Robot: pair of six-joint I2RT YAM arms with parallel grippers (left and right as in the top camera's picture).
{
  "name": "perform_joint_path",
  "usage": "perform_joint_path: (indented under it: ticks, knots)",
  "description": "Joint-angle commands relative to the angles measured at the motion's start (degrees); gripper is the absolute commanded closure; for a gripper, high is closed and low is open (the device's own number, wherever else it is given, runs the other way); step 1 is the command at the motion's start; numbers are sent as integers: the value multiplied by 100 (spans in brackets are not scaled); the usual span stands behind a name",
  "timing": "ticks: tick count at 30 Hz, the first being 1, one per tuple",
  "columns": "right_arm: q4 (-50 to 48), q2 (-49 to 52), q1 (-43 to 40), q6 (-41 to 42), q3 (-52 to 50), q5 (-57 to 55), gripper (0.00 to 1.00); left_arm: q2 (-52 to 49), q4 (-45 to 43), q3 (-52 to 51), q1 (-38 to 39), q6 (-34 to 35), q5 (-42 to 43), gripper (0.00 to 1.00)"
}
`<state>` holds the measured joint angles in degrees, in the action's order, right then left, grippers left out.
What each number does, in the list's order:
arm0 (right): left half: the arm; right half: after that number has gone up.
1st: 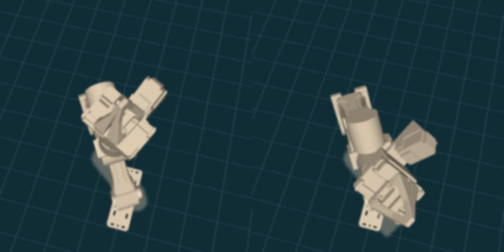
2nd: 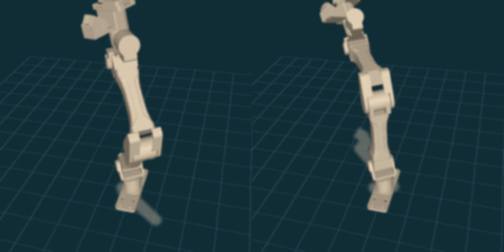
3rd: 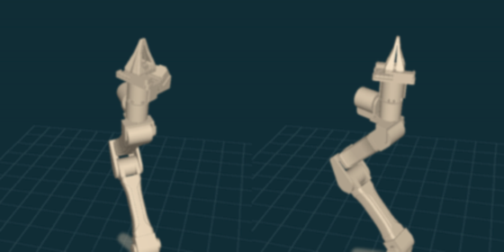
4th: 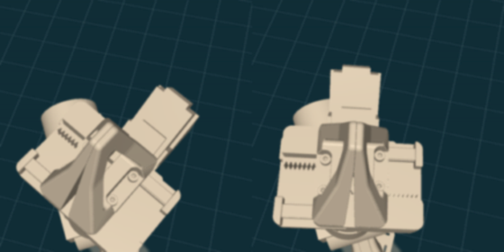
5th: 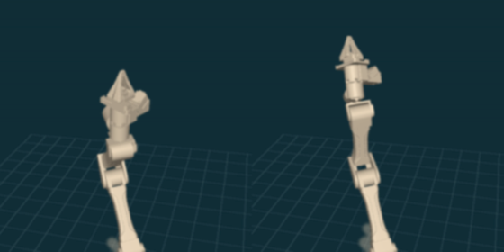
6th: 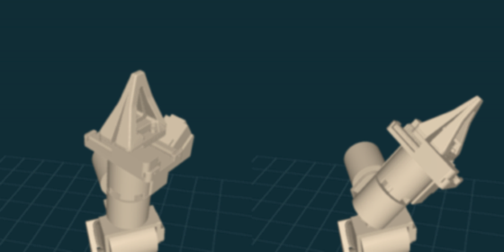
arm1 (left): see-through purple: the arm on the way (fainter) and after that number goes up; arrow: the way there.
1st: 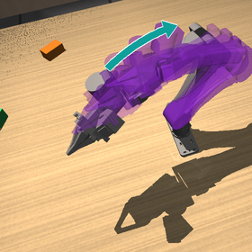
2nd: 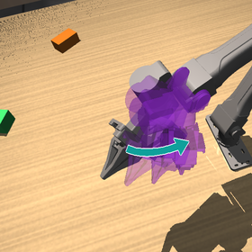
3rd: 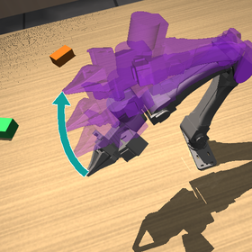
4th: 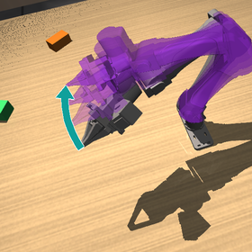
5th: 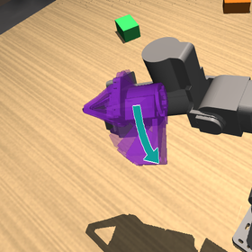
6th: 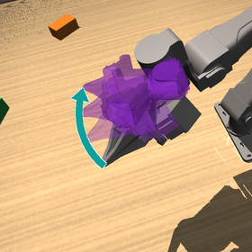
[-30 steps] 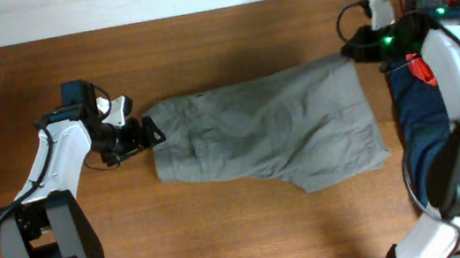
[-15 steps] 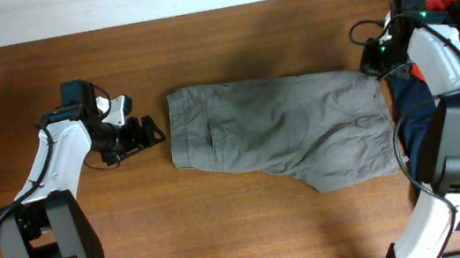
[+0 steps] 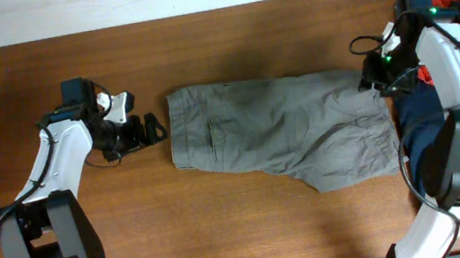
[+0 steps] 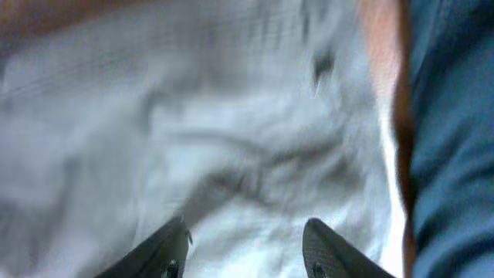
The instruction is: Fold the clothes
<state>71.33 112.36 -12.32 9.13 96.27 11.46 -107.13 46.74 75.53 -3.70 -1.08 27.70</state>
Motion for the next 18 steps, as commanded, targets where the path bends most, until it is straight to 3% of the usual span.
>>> perform_joint_path:
  ticks: [1,5,6,7,12,18]
  knots:
    - [387,-103,105,-33,-94,286,48,155,-234,-48,326,-382,273,1]
    - [177,-98,151,44,-756,297,72,155,-485,-48,612,-396,275,2]
    - [7,-98,149,111,-1091,297,80,155,-564,-48,708,-496,282,5]
    - [-315,-98,146,280,-1611,332,87,153,-673,-48,887,-782,271,18]
    - [-1447,-98,142,376,-2874,800,91,103,-811,-50,1272,-1519,227,51]
    - [-1432,-98,-37,1672,-3348,-1128,96,-197,-883,-48,1572,-1596,-551,61]
